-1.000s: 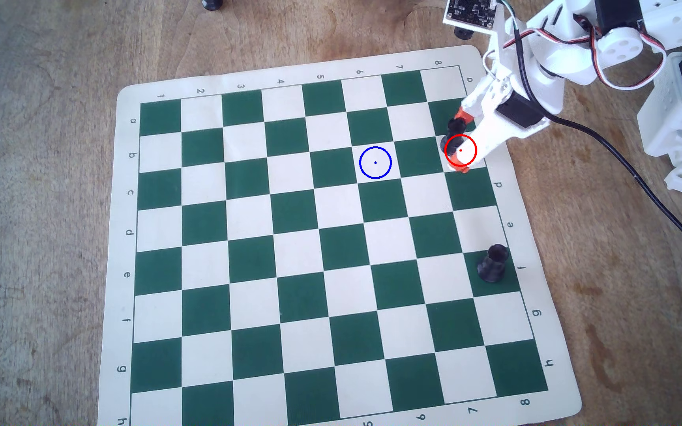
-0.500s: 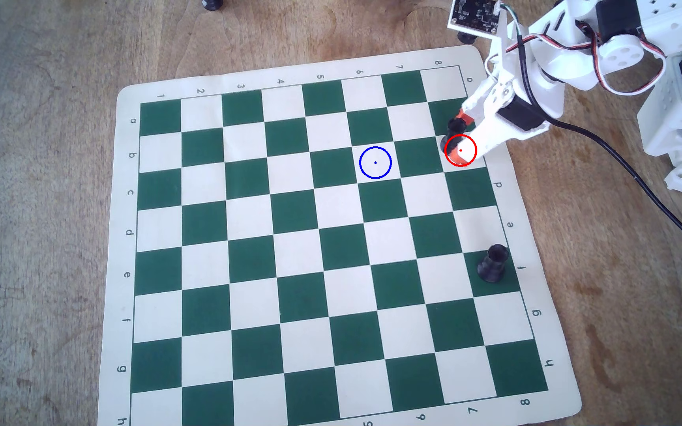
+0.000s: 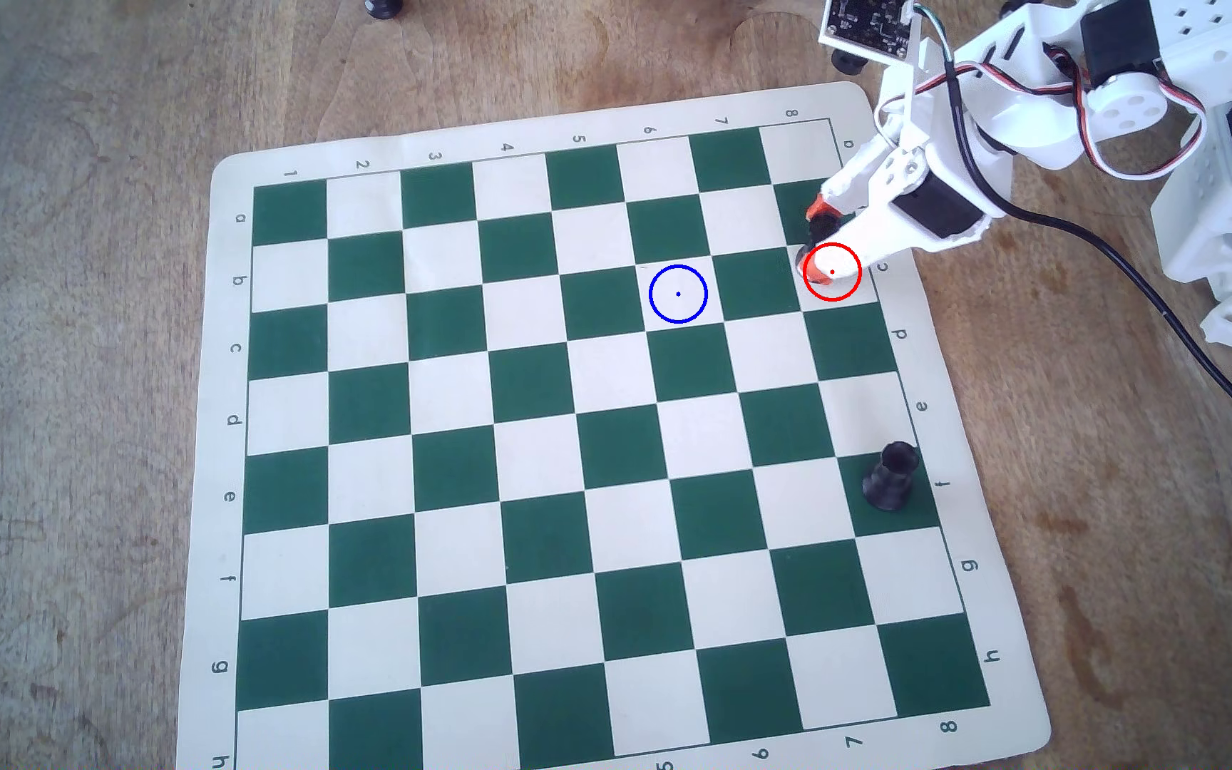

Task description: Move the chess piece from red to blue

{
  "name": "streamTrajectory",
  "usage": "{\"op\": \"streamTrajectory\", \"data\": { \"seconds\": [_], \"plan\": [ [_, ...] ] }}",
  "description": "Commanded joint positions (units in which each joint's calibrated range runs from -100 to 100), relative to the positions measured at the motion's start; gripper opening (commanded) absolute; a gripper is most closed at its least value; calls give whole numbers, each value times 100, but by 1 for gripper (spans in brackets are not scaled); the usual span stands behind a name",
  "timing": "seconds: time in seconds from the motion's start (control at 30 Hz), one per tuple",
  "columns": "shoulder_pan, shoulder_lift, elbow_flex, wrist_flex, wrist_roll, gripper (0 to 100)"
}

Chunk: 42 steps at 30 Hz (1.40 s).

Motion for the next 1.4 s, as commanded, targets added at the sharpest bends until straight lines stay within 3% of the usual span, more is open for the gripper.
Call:
{"op": "streamTrajectory", "data": {
  "seconds": [0.0, 0.07, 0.53, 0.73, 0.87, 1.1, 1.37],
  "plan": [
    [-26, -338, -35, -97, -15, 6],
    [-26, -389, -25, -97, -15, 0],
    [13, -788, -98, 362, 44, 0],
    [-57, -1246, -1068, 2049, 107, 0],
    [-73, -1221, -1676, 2598, 103, 0],
    [-221, -244, -3398, 3073, -83, 0],
    [-581, 1615, -5112, 2884, -410, 0]
  ]
}}
